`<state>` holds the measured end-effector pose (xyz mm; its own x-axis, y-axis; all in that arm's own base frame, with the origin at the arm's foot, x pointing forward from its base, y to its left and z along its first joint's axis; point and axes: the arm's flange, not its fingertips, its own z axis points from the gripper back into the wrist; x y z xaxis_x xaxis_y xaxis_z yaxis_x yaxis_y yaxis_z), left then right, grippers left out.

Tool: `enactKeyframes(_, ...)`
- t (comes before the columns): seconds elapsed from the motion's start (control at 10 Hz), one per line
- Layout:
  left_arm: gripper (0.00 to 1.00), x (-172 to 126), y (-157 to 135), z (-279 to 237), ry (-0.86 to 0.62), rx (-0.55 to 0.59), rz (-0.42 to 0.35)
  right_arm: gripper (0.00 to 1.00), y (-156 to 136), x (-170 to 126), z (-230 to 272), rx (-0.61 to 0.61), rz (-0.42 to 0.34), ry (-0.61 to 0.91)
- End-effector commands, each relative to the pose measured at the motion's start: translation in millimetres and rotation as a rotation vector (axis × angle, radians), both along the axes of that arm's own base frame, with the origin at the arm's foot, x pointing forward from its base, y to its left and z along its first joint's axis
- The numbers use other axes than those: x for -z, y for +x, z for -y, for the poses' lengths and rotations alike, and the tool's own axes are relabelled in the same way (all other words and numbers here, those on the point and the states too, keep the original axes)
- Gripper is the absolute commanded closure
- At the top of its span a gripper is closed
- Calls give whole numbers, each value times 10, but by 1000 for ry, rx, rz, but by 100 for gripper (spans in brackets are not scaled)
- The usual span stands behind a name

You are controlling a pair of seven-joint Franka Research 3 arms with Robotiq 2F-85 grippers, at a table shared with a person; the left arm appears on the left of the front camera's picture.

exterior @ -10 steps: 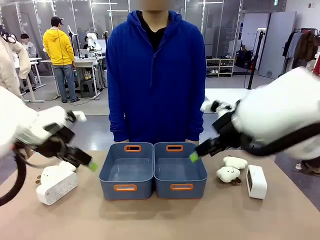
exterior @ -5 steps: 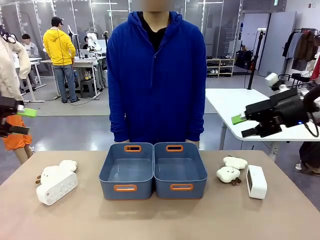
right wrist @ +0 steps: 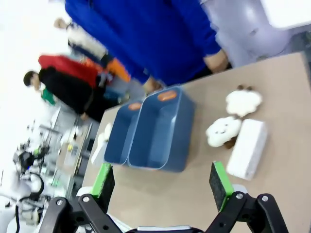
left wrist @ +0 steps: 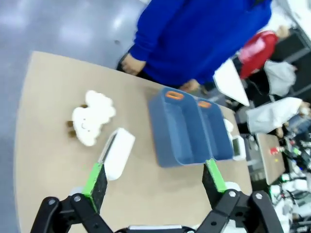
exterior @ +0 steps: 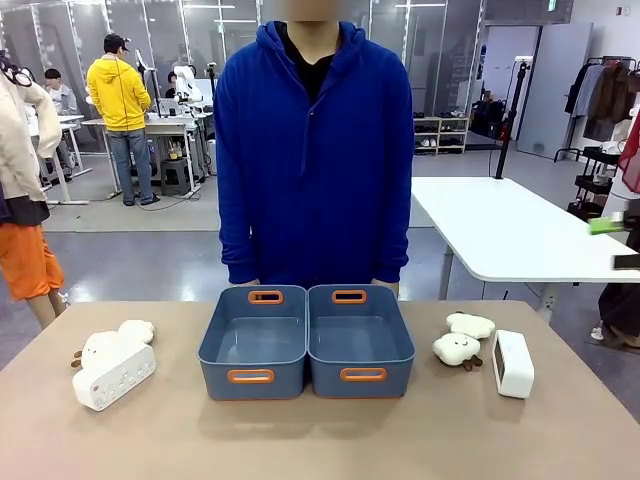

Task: Sort the digital clocks into the basket.
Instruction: Pick up the Digital clock from the table and place it into the empty Plastic storage basket.

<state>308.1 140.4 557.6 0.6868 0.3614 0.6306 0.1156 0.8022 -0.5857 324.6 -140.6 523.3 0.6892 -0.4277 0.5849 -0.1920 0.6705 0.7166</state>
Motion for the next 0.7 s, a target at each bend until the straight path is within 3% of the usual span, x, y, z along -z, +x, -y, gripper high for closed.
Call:
enactKeyframes(0.0,0,93,-424,122,30,-68,-36,0,-240,-24,19,79,11,-17)
enactKeyframes(0.2,0,127,-339,123,19,-92,-22,0,-201,-32,-7,68,20,-30)
enactKeyframes(0.3,0,-136,-192,-144,33,-74,-10,0,-178,-129,227,76,34,-9)
enactKeyframes(0.6,0,-136,-192,-144,33,-74,-10,0,-178,-129,227,76,34,-9)
